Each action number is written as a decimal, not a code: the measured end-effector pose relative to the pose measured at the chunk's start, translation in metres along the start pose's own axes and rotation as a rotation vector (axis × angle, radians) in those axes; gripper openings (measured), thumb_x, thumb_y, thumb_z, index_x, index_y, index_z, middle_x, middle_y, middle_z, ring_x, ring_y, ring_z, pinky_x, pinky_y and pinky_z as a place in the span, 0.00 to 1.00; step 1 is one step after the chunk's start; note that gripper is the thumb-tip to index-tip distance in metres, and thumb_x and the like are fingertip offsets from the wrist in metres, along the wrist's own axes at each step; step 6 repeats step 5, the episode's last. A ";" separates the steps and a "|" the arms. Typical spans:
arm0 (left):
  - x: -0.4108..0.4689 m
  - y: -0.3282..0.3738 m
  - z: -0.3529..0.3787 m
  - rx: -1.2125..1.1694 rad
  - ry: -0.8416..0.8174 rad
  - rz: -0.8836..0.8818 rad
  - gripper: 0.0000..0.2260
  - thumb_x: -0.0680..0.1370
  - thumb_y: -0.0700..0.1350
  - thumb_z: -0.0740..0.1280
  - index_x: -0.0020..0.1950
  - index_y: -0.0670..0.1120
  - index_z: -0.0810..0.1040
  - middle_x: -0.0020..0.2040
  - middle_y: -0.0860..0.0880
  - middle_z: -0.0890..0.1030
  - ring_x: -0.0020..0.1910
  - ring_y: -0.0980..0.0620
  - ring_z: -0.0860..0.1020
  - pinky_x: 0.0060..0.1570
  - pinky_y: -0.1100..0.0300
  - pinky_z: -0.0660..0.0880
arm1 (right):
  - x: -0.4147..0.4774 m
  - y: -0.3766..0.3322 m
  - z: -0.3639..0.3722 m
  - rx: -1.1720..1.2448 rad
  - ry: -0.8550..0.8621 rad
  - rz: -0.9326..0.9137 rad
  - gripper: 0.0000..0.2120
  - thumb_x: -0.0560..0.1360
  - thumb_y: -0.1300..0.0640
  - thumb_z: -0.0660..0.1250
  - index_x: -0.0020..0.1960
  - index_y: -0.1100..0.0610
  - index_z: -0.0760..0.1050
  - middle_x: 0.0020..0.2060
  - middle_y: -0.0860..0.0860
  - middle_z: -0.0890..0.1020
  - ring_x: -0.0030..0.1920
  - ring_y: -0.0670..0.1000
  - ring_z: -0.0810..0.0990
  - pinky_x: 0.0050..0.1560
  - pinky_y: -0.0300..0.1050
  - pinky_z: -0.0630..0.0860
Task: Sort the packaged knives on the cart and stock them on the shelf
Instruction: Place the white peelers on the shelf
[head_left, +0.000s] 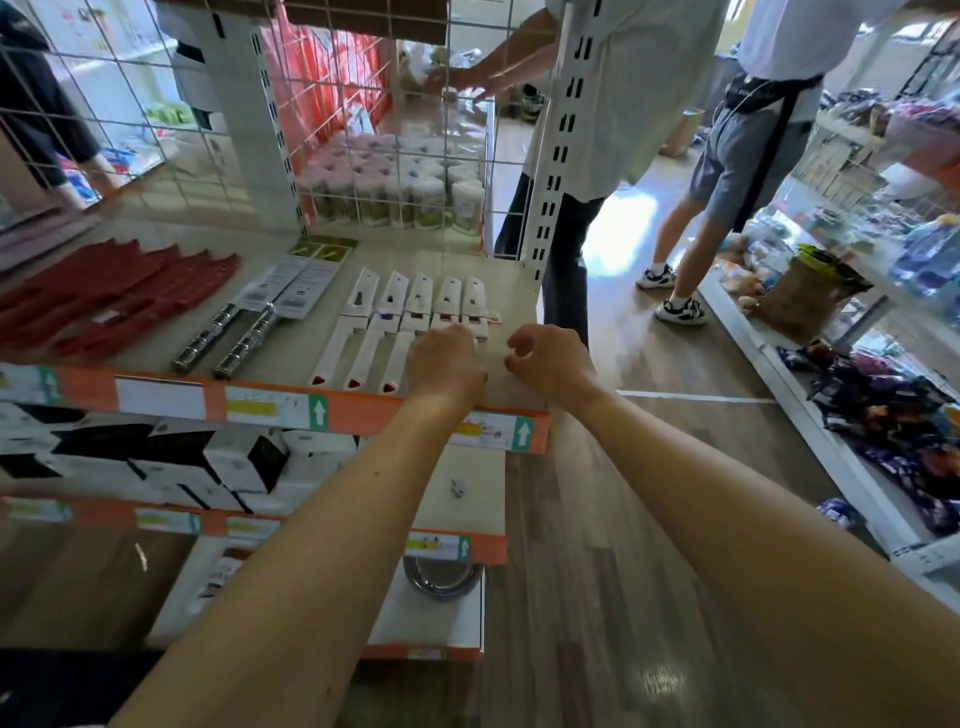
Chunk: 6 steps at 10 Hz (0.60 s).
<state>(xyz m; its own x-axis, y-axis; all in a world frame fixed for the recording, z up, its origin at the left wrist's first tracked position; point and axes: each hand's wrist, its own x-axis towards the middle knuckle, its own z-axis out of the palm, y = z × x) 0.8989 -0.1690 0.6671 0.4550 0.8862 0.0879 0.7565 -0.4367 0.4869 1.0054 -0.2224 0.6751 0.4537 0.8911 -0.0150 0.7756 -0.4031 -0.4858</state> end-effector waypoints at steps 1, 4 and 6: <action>0.001 -0.002 -0.006 -0.017 -0.040 0.003 0.11 0.74 0.45 0.69 0.52 0.39 0.79 0.50 0.41 0.82 0.50 0.45 0.80 0.44 0.58 0.72 | 0.001 0.000 -0.001 0.001 -0.016 0.003 0.16 0.77 0.55 0.63 0.63 0.58 0.73 0.59 0.54 0.79 0.56 0.53 0.78 0.54 0.45 0.74; -0.006 -0.045 -0.065 0.028 0.059 -0.047 0.16 0.76 0.50 0.63 0.62 0.46 0.76 0.59 0.43 0.79 0.58 0.43 0.77 0.58 0.51 0.74 | 0.002 -0.016 -0.006 0.061 0.011 -0.094 0.17 0.76 0.57 0.64 0.64 0.58 0.73 0.59 0.53 0.79 0.57 0.52 0.77 0.51 0.39 0.69; -0.022 -0.069 -0.087 0.054 0.092 -0.074 0.16 0.77 0.50 0.62 0.62 0.45 0.76 0.60 0.42 0.78 0.57 0.43 0.77 0.54 0.53 0.73 | -0.005 -0.032 -0.007 0.022 0.012 -0.108 0.16 0.76 0.57 0.63 0.63 0.57 0.74 0.60 0.53 0.79 0.59 0.52 0.76 0.53 0.38 0.67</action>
